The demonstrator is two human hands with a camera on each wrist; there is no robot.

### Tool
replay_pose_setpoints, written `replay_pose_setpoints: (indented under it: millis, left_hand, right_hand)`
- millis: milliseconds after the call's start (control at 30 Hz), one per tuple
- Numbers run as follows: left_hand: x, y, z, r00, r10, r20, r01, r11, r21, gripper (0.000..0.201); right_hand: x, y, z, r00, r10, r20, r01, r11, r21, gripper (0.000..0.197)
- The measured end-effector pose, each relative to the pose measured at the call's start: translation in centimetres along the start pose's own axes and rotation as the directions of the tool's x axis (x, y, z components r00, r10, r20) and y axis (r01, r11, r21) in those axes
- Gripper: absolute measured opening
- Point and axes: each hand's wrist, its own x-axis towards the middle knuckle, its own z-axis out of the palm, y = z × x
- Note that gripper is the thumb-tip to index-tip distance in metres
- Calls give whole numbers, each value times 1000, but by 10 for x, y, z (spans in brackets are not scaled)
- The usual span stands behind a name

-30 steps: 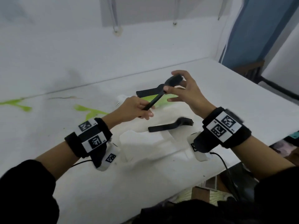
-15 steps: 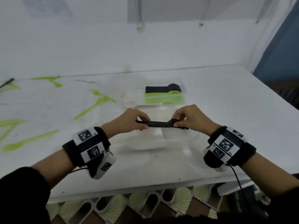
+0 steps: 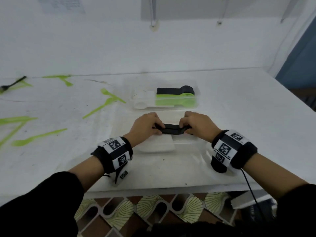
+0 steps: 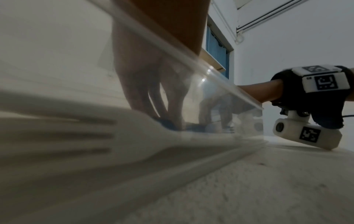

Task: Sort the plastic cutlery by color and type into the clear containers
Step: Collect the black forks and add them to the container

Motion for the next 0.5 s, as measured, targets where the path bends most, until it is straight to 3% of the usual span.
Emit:
replay_pose_setpoints:
  millis: [167, 300, 500]
  left_hand:
    - [1, -5, 4, 997, 30, -70, -31, 999, -13, 22]
    - [1, -6, 4, 996, 19, -91, -30, 992, -119, 18]
    - [2, -11, 6, 993, -17, -118, -10, 974, -225, 17]
  right_hand:
    - [4, 3, 2, 1000, -1, -22, 2, 1000, 28, 21]
    - [4, 3, 2, 1000, -13, 25, 12, 997, 71, 21]
    - [5, 2, 5, 1000, 15, -5, -14, 997, 82, 14]
